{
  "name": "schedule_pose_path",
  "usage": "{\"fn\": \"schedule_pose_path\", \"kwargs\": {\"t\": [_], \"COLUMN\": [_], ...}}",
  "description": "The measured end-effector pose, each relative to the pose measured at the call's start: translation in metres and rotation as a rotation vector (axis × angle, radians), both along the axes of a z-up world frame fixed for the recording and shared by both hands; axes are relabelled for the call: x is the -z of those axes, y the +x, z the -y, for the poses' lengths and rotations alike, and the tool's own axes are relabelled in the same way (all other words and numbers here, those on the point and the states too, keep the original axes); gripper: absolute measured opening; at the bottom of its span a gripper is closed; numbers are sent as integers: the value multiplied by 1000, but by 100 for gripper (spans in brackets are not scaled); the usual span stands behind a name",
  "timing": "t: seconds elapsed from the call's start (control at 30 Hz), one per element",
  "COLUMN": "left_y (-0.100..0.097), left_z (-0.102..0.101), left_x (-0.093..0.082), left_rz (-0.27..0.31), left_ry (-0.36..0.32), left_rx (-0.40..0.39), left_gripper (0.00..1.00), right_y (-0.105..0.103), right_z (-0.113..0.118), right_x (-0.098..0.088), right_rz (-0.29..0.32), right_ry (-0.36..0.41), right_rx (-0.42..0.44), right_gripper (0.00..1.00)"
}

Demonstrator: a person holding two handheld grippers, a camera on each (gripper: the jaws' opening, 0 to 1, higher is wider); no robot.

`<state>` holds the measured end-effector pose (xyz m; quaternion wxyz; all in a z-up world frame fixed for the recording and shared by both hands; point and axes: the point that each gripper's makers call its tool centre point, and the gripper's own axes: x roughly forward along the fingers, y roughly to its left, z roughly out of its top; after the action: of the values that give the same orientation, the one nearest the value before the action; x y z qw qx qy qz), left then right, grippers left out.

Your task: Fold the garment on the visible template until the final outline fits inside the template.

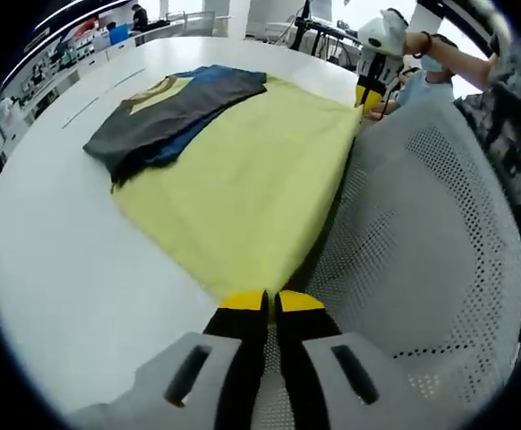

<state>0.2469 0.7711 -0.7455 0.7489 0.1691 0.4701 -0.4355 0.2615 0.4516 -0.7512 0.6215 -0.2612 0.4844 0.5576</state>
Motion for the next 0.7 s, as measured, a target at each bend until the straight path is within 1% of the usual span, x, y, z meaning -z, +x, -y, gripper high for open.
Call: {"fn": "schedule_pose_path", "kwargs": {"t": [0.1,0.33,0.47,0.57,0.6,0.7], "left_y": [4,19,34,49,52,65], "left_z": [0,-2,-3,-4,-4,-4], "left_x": [-6,-23,-38,-50,-52,-59], "left_rz": [8,45,84,127,132,174], "left_ry": [-1,-7,-13,-17,-18,-16], "left_rx": [-1,7,0,-17,-23,-39], "left_gripper": [0,0,0,0,0,0], "right_y": [9,41,55,65,69,80], "right_z": [0,-2,-3,-4,-5,-5], "right_x": [-8,-31,-42,-49,-52,-58], "right_rz": [23,122,164,191,205,238], "right_ry": [4,23,32,39,43,47], "right_rx": [2,21,27,38,40,45], "right_gripper": [0,0,0,0,0,0]}}
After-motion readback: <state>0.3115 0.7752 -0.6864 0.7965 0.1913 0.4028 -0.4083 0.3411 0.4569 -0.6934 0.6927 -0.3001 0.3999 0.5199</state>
